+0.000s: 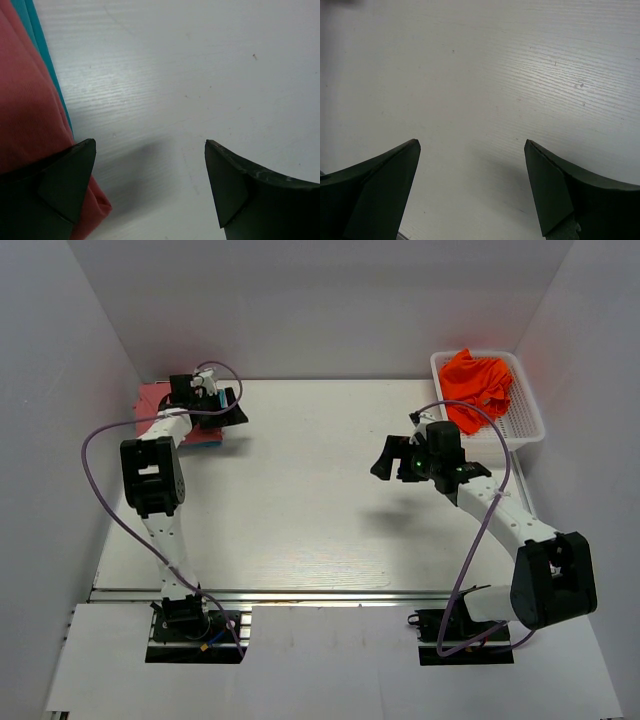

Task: Fold and stack the t-shirts
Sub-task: Smooth out wrinkles on the folded tshirt

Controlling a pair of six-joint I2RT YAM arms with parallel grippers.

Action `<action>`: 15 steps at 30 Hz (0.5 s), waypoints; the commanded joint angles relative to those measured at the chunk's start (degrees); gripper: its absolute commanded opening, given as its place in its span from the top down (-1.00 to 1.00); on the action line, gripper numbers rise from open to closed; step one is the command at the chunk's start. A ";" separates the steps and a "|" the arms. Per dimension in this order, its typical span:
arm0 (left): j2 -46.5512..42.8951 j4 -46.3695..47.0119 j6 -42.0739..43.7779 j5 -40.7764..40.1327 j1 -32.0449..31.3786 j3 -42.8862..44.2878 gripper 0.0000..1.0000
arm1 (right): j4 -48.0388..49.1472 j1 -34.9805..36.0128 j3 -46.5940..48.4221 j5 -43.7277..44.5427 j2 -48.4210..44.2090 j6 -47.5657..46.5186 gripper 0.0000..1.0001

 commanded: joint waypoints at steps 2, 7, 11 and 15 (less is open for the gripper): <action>-5.87 -0.49 0.89 2.61 0.08 3.98 -1.00 | 0.47 -0.05 2.85 0.66 -1.45 -1.12 -0.81; -24.10 0.90 1.51 1.48 -1.76 -7.66 -1.00 | 4.78 0.04 -0.48 1.36 -4.70 0.45 -0.81; -43.16 7.39 -2.95 -5.46 -6.06 -25.16 -1.00 | 6.98 -0.05 -4.17 7.24 -7.69 3.80 -0.81; -60.06 13.30 -10.17 -11.61 -10.81 -46.77 -1.00 | 10.67 0.13 -8.31 9.28 -11.11 5.65 -0.81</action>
